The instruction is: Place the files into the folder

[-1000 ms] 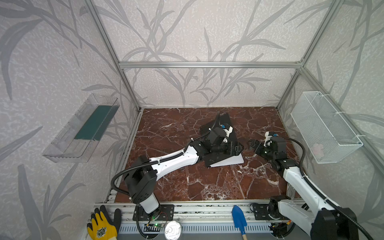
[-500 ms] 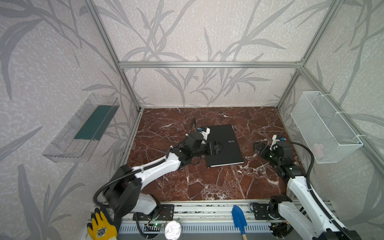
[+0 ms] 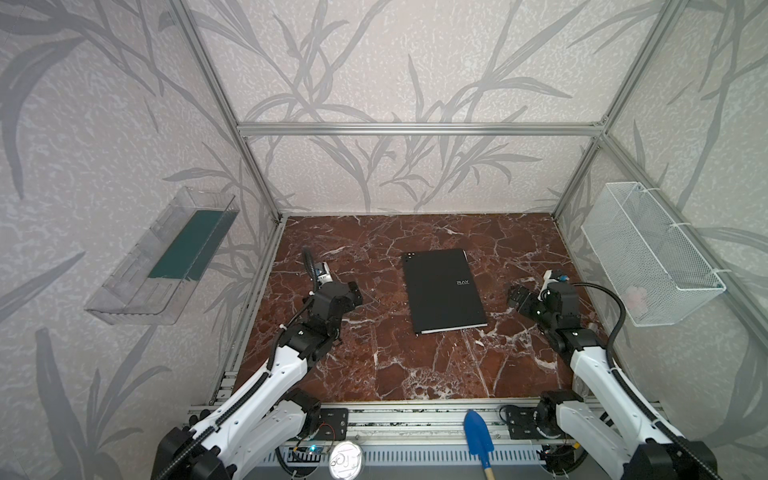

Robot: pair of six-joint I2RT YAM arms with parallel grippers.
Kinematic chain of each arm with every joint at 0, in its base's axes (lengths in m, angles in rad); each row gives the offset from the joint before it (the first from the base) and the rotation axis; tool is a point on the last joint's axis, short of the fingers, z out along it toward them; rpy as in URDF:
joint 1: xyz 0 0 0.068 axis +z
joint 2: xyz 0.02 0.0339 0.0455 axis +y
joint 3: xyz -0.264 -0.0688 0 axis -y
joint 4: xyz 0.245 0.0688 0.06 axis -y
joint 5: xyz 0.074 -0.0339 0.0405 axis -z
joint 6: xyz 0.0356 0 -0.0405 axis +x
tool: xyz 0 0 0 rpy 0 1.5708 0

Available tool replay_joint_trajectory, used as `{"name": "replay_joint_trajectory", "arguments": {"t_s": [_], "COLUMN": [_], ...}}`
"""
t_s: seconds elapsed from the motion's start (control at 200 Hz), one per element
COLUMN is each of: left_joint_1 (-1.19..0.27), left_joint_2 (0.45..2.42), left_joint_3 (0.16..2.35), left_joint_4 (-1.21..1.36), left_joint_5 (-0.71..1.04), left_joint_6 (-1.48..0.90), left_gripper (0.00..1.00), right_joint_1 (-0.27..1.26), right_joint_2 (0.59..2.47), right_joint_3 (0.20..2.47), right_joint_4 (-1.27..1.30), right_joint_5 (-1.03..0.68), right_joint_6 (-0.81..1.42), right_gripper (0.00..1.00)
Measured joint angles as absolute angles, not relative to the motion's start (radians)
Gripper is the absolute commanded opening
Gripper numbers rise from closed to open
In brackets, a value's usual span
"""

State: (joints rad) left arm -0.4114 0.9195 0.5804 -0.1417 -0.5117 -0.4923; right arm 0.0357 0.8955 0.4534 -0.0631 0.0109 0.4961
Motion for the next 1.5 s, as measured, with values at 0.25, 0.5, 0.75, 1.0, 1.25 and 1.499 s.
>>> {"name": "replay_joint_trajectory", "arguments": {"t_s": [0.25,0.5,0.75,1.0,1.25,1.499], "left_joint_1": [-0.227,-0.106,-0.07,-0.016,0.029,0.028], "left_joint_2": [1.073,1.301,1.378,1.462,1.543,1.557], "left_joint_3": [0.505,0.4,0.401,0.283,0.351,0.348], "left_joint_4": [0.081,0.443,0.566,0.88,0.896,0.947], "left_joint_5": [-0.606,-0.572,-0.522,-0.485,-0.286,-0.215], "left_joint_6": [-0.325,-0.234,-0.189,-0.149,-0.112,-0.086], "left_gripper": [0.99,1.0,1.0,0.99,0.99,0.99], "right_joint_1": [0.035,0.035,0.035,0.035,0.036,0.036], "right_joint_2": [0.881,1.093,1.4,1.624,1.602,1.601], "right_joint_3": [0.297,0.215,0.17,0.189,0.36,0.36], "right_joint_4": [0.248,0.609,0.999,1.204,1.069,0.998], "right_joint_5": [0.108,0.139,0.095,0.032,-0.08,-0.145], "right_joint_6": [0.308,0.136,0.068,0.029,-0.014,-0.045], "right_gripper": [0.99,0.99,0.99,0.99,0.99,0.99]}}
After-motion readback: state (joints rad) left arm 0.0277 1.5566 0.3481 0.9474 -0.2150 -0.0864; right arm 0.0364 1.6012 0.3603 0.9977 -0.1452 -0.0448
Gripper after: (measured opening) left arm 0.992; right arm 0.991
